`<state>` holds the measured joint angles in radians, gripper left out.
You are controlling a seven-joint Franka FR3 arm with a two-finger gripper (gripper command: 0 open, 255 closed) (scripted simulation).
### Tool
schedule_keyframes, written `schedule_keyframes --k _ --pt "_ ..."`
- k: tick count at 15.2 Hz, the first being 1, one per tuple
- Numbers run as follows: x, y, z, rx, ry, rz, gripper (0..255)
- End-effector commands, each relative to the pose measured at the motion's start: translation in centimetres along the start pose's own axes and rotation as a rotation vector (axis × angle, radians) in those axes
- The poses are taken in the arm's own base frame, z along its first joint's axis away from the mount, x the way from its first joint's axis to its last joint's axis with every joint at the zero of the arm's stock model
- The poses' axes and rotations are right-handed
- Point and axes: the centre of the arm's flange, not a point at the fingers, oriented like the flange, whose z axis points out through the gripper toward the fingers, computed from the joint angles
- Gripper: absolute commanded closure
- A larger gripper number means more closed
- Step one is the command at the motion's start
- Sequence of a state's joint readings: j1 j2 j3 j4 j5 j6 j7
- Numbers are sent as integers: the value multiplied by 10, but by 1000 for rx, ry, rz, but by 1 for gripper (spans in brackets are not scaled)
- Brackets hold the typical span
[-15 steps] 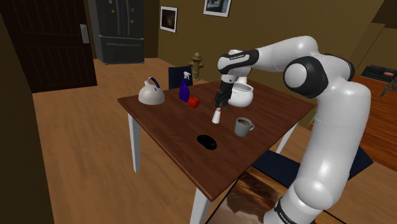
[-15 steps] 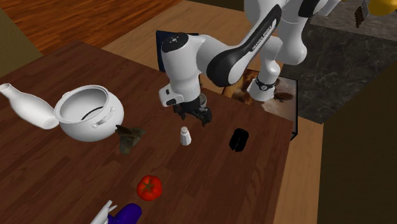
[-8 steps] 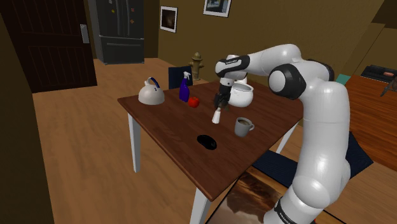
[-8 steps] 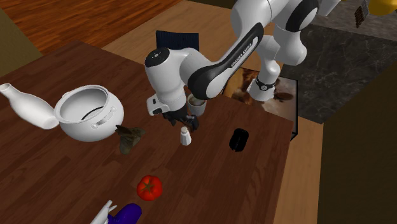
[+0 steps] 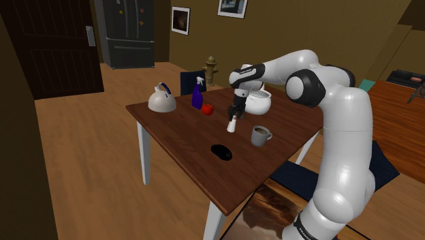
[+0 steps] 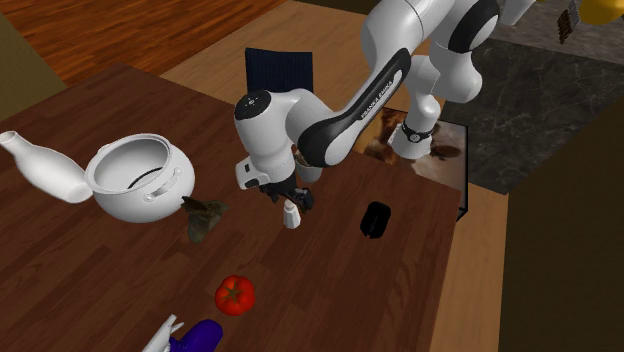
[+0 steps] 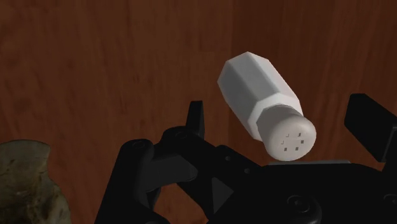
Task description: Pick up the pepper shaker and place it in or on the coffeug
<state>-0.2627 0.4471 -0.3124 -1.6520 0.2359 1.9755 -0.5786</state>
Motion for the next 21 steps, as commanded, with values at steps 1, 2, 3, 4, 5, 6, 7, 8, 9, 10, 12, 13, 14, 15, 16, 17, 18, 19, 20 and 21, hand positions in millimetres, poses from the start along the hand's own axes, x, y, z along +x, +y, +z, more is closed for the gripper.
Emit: schedule_keyframes --k 1,2,3,4,5,6,7,8,9,10,12,13,14,15,16,17,18,19,20,21 --pt "0 0 0 0 0 0 0" --pt "0 0 0 0 0 0 0" --pt "0 0 0 0 0 0 0" --pt "0 0 0 0 0 0 0" --pt "0 0 0 0 0 0 255" --pt "0 0 0 0 0 0 255" --pt "0 0 0 0 0 0 255" --pt "0 0 0 0 0 0 255" --pt "0 0 0 0 0 0 255" --pt "0 0 0 0 0 0 255" --pt "0 0 0 0 0 0 255" --pt "0 0 0 0 0 0 255" --pt "0 0 0 0 0 0 255" --pt "0 -1 -5 0 0 0 255" --pt "-1 -1 -10 0 0 0 255" --pt "-1 -2 -15 0 0 0 255" --pt "-1 -2 -21 0 0 0 255" --pt "-1 -3 -26 0 0 0 255" --pt "-1 -4 -31 0 0 0 255" --pt "-2 -4 -36 0 0 0 255"
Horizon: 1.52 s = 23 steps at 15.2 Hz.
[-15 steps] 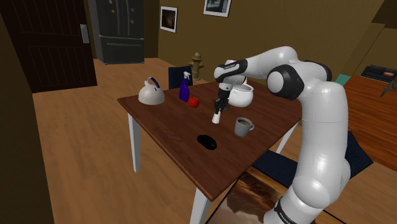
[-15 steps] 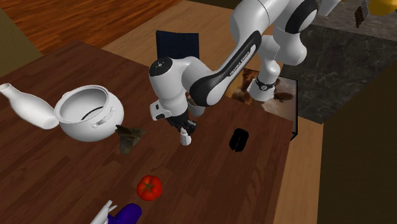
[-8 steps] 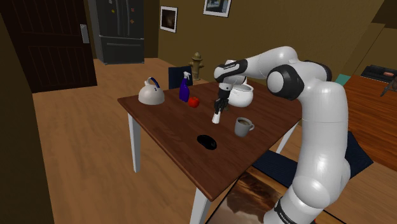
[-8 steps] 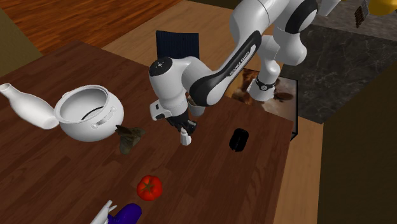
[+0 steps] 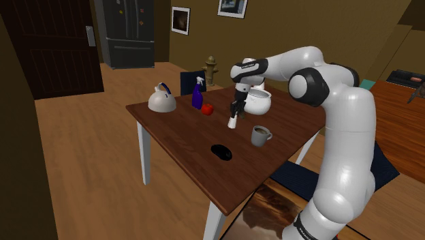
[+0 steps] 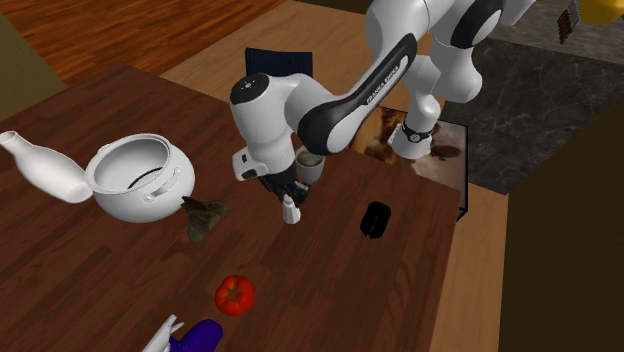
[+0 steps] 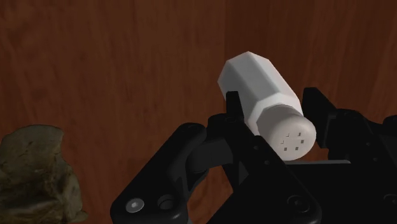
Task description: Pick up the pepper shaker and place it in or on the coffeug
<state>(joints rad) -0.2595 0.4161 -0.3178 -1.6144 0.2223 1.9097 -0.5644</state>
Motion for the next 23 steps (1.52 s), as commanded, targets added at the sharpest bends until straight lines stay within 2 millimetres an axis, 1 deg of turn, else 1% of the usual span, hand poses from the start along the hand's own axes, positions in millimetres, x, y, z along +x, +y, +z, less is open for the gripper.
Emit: schedule_keyframes --k 1,23 --pt "0 0 -10 0 0 0 255" --pt "-6 -13 -125 0 0 0 255"
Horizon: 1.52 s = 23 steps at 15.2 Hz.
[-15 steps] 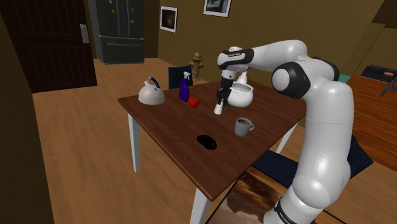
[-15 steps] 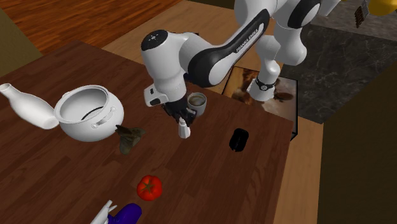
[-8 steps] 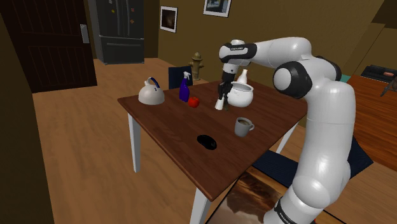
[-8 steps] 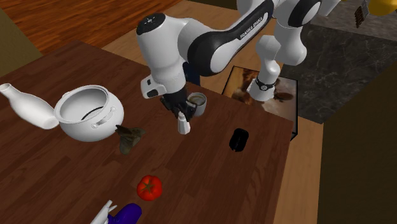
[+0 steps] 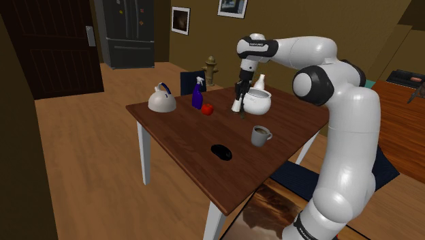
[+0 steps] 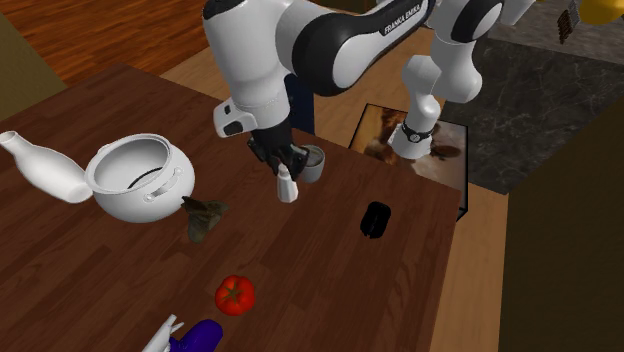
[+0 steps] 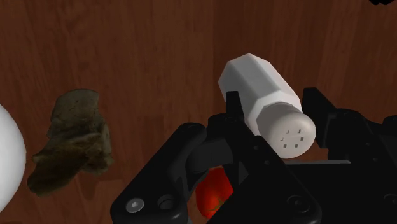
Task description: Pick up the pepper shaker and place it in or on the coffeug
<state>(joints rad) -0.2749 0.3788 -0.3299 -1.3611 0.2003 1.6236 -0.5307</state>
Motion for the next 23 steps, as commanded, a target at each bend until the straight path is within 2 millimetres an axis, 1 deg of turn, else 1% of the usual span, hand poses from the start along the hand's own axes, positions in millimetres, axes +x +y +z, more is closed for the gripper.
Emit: schedule_keyframes --k 1,3,17,18,23 --pt "0 -2 -11 0 0 0 255" --pt "-1 -3 -19 0 0 0 255" --pt "-180 32 -44 0 0 0 255" --pt "-198 36 -46 0 0 0 255" --pt "-197 39 -20 0 0 0 255"
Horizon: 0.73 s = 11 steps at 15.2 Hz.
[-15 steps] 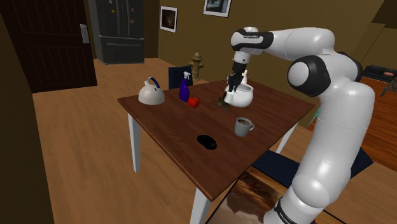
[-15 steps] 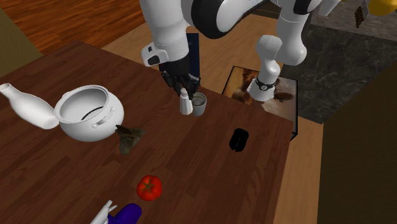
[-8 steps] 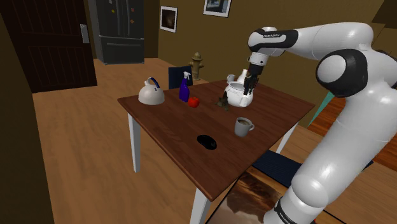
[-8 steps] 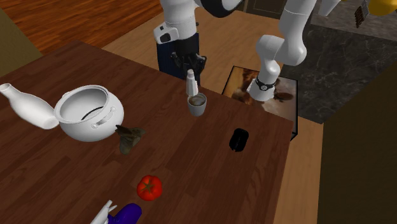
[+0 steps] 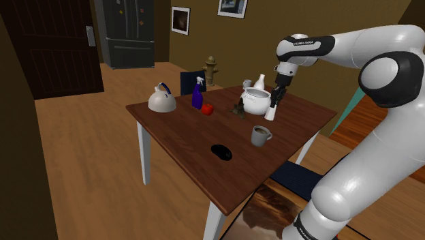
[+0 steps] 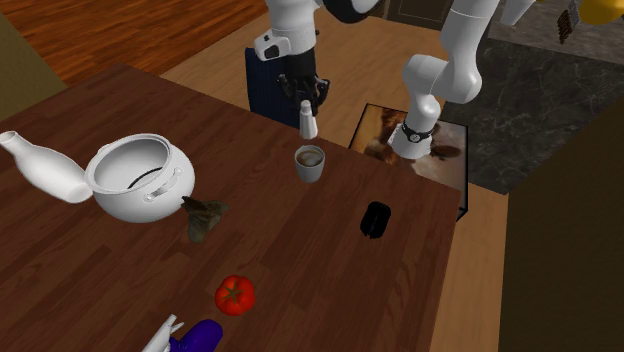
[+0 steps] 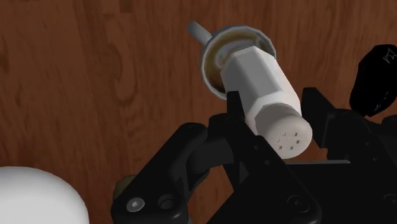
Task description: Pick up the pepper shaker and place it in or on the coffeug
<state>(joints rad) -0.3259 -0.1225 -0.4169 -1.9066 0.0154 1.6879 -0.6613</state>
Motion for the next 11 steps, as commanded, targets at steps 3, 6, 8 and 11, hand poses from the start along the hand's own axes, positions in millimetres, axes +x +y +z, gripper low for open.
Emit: schedule_keyframes --k 3,6,8,11 --pt "0 2 20 0 0 0 255" --pt "0 4 36 0 0 0 255" --pt "1 5 47 0 0 0 255" --pt "2 7 62 0 0 0 255"
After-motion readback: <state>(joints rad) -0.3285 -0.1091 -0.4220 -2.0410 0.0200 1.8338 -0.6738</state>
